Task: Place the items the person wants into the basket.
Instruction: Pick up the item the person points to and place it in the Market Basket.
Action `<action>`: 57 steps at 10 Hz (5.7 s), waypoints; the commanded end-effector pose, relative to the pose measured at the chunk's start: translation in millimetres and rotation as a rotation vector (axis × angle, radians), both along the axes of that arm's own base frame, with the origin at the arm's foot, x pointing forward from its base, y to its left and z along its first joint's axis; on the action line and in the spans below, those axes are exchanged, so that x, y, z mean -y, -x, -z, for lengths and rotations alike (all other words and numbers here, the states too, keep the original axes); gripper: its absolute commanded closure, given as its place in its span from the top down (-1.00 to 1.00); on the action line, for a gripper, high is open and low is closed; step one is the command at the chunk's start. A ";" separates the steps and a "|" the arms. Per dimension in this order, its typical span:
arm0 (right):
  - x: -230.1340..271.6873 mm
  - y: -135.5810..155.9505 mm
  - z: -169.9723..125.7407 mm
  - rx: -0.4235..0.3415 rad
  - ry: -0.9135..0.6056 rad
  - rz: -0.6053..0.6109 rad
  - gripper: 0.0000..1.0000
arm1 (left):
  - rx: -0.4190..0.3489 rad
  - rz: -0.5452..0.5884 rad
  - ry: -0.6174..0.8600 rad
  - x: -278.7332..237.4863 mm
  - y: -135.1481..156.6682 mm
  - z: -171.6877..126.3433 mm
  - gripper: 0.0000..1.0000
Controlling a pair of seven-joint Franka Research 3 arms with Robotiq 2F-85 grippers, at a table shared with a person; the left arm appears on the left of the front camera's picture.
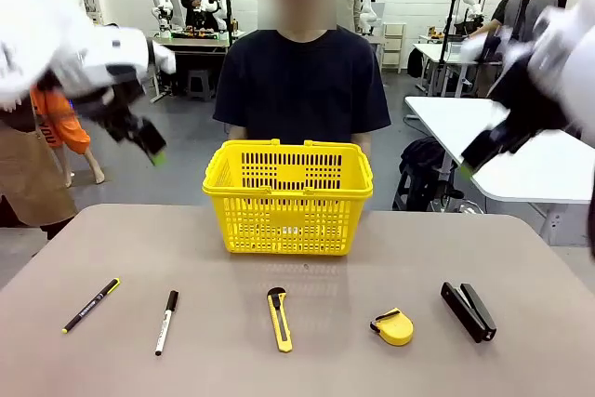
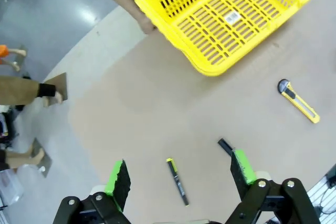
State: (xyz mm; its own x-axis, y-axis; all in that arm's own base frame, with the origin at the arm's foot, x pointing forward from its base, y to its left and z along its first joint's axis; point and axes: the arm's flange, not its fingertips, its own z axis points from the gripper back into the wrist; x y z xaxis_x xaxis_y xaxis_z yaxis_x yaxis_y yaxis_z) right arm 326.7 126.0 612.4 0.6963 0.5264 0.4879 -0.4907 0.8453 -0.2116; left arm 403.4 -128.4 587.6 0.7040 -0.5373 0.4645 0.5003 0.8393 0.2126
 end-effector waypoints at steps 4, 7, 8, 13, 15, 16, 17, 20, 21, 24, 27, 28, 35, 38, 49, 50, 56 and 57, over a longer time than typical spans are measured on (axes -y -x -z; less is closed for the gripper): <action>-26.3 17.8 -59.7 0.024 0.123 0.124 1.00 | 0.128 -0.075 -0.165 21.1 21.8 -63.4 1.00; -22.7 26.5 -80.3 0.019 0.029 0.028 1.00 | 0.049 -0.005 -0.077 18.6 9.5 -73.2 1.00; -22.7 26.5 -80.3 0.019 0.029 0.028 1.00 | 0.049 -0.005 -0.077 18.6 9.5 -73.2 1.00; 73.0 0.4 -80.0 -0.050 -0.474 -0.321 1.00 | -0.133 0.394 0.426 -82.0 -18.9 -100.3 1.00; 158.4 -2.6 -73.8 -0.012 -0.753 -0.318 1.00 | -0.061 0.360 0.607 -164.8 -14.2 -112.3 1.00; 195.5 0.3 -67.0 0.019 -0.820 -0.292 1.00 | -0.019 0.312 0.649 -200.5 -12.3 -115.0 1.00; 232.5 6.9 -60.2 0.037 -0.936 -0.293 1.00 | 0.016 0.276 0.678 -230.6 -8.9 -117.2 1.00; 310.1 41.6 -50.7 0.060 -1.033 -0.285 1.00 | 0.031 0.246 0.668 -293.2 11.7 -114.1 1.00; 323.4 51.4 -50.6 0.035 -0.987 -0.270 1.00 | 0.018 0.239 0.643 -300.8 16.9 -112.9 1.00; 342.0 77.8 -59.7 0.025 -0.929 -0.232 1.00 | 0.016 0.184 0.648 -313.1 24.6 -112.7 1.00; 345.9 79.8 -59.3 0.018 -0.957 -0.218 1.00 | 0.018 0.175 0.653 -314.5 23.8 -109.6 1.00; 345.9 79.8 -59.3 0.018 -0.957 -0.218 1.00 | 0.018 0.175 0.653 -314.5 23.8 -109.6 1.00; 345.9 79.8 -59.3 0.018 -0.957 -0.218 1.00 | 0.018 0.175 0.653 -314.5 23.8 -109.6 1.00; 345.9 79.8 -59.3 0.018 -0.957 -0.218 1.00 | 0.018 0.175 0.653 -314.5 23.8 -109.6 1.00; 345.9 79.8 -59.3 0.018 -0.957 -0.218 1.00 | 0.018 0.175 0.653 -314.5 23.8 -109.6 1.00; 345.9 79.8 -59.3 0.018 -0.957 -0.218 1.00 | 0.018 0.175 0.653 -314.5 23.8 -109.6 1.00; 345.9 79.8 -59.3 0.018 -0.957 -0.218 1.00 | -0.175 0.057 0.425 -241.3 6.5 -118.9 1.00; 345.9 79.8 -59.3 0.018 -0.957 -0.218 1.00 | -0.233 0.037 0.355 -214.4 3.9 -115.6 1.00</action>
State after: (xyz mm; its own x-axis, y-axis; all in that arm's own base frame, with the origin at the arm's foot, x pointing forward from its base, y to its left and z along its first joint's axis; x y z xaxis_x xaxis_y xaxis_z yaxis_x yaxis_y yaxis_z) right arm 245.5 -219.5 670.8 0.6345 0.0199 0.7727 -0.6422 0.5700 0.5126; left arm 401.8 105.7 703.3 0.7523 -0.3752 0.5416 0.5668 0.7875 -0.2418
